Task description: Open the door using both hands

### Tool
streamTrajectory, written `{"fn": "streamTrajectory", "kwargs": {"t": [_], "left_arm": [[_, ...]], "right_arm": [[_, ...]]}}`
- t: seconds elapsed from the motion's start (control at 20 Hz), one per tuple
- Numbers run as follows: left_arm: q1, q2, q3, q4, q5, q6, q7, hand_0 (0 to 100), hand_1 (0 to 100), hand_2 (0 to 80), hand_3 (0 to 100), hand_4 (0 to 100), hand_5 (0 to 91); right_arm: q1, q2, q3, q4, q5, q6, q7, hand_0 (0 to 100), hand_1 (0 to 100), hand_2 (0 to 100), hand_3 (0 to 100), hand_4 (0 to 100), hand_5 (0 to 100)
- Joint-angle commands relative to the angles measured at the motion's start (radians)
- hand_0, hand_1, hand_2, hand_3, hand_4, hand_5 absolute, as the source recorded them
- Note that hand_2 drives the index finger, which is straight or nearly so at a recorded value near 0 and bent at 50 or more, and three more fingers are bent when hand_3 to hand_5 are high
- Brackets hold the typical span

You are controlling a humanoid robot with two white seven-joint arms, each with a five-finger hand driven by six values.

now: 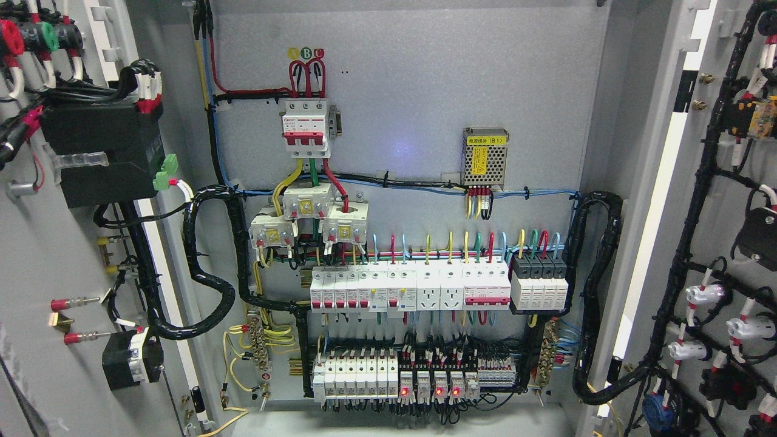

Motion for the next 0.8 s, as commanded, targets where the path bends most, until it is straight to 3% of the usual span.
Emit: {"fn": "streamTrajectory", "kwargs": {"t": [0.0, 0.35, 0.55, 0.75], "left_arm": [[0.001, 0.001, 0.000, 0.004, -0.032, 0.001, 0.000, 0, 0, 0.0, 0, 0, 0.0], [0.001, -0.001, 0.000, 0.003, -0.032, 0.001, 0.000, 0, 0, 0.0, 0, 0, 0.0], [0.001, 0.001, 0.000, 0.004, -0.032, 0.001, 0.000, 0, 0, 0.0, 0, 0, 0.0], [0.001, 0.001, 0.000, 0.004, -0.032, 0.001, 0.000, 0, 0, 0.0, 0, 0, 0.0]], "right_arm": [[-0.008, 0.005, 0.044, 0.019, 0.000, -0.002, 0.000, 19, 0, 0, 0, 0, 0], [-0.012, 0.005, 0.024, 0.013, 0.000, -0.002, 0.000, 19, 0, 0, 0, 0, 0], [0.000, -0.009, -0.053, 0.008, -0.001, -0.005, 0.002, 19, 0, 0, 0, 0, 0], [0.031, -0.047, -0.108, -0.032, -0.002, -0.005, 0.002, 19, 0, 0, 0, 0, 0]]}}
